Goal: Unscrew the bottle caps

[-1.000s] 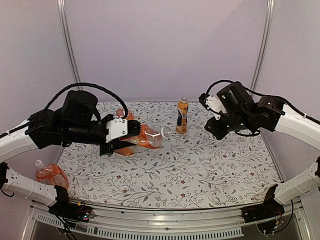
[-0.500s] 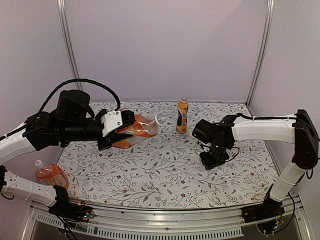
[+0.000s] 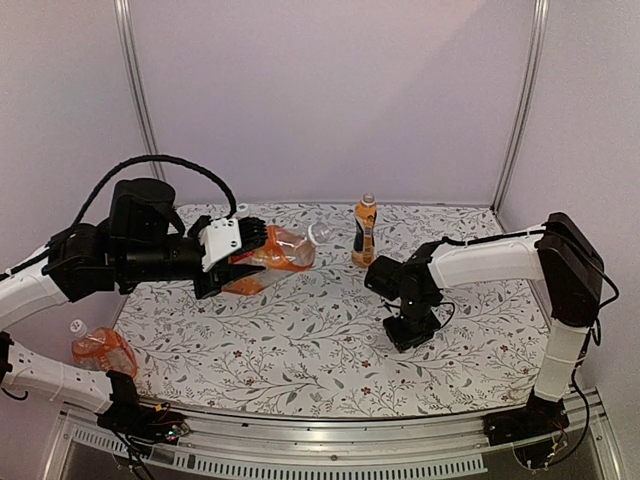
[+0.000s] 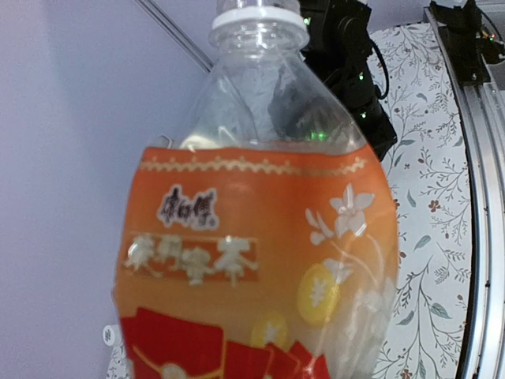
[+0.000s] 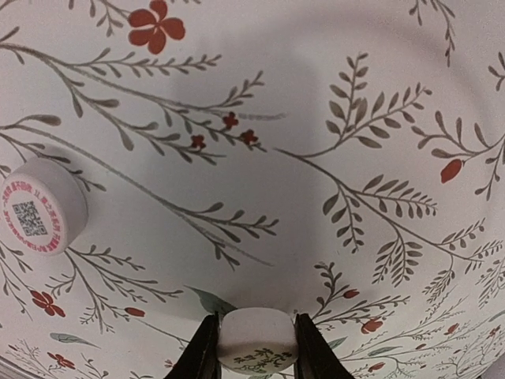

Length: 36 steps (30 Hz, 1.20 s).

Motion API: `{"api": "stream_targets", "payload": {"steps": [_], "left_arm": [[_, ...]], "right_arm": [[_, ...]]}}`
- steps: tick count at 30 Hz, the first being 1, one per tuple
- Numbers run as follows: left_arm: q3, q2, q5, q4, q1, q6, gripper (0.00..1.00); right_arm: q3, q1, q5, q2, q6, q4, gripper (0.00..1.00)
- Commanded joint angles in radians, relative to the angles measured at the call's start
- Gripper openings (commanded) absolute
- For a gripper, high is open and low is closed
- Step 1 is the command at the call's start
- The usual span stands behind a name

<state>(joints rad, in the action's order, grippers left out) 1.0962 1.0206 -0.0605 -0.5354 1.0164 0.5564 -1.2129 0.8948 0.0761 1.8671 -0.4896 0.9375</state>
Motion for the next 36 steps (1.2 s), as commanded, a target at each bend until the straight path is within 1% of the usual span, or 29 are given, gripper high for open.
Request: {"api": "stream_targets", "payload": {"steps": [1,5,10,13,16,18,21,23,25,27,29,32,36], "left_arm": [[-0.015,-0.014,0.008,0.025,-0.012,0.005,0.17],[-0.009,-0.012,0.013,0.025,-0.011,0.004,0.17],[0.012,-0.007,0.031,0.009,-0.011,-0.005,0.17],[0.015,-0.007,0.046,0.005,-0.011,-0.007,0.18],[0.010,-0.011,0.053,0.011,-0.008,-0.007,0.18],[0.015,-0.012,0.053,0.007,-0.007,-0.015,0.18],[0.039,-0.008,0.088,-0.011,-0.007,-0.033,0.18],[0.055,-0.003,0.112,-0.025,-0.007,-0.044,0.18],[0.069,0.004,0.142,-0.038,-0.007,-0.057,0.18],[0.085,0.012,0.179,-0.052,-0.006,-0.074,0.18],[0.096,0.019,0.206,-0.068,-0.004,-0.084,0.18],[0.107,0.027,0.228,-0.082,-0.003,-0.093,0.18],[0.118,0.034,0.247,-0.091,-0.001,-0.100,0.18]], "right_arm": [[-0.028,0.003,0.000,0.030,-0.001,-0.016,0.35],[-0.034,0.002,0.009,0.015,0.001,0.007,0.57],[-0.086,0.001,0.047,-0.052,0.017,0.071,0.77],[-0.148,0.008,0.070,-0.123,0.058,0.119,0.82],[-0.214,0.036,0.122,-0.201,0.123,0.140,0.82],[-0.243,0.064,0.147,-0.278,0.200,0.117,0.82],[-0.239,0.113,0.129,-0.380,0.314,-0.001,0.82],[-0.214,0.152,0.080,-0.470,0.402,-0.144,0.82],[-0.171,0.179,-0.009,-0.567,0.517,-0.289,0.82],[-0.115,0.183,-0.127,-0.633,0.583,-0.451,0.82],[-0.067,0.183,-0.223,-0.682,0.616,-0.602,0.84],[-0.038,0.183,-0.307,-0.706,0.638,-0.742,0.85],[-0.063,0.185,-0.371,-0.672,0.636,-0.808,0.86]]}}
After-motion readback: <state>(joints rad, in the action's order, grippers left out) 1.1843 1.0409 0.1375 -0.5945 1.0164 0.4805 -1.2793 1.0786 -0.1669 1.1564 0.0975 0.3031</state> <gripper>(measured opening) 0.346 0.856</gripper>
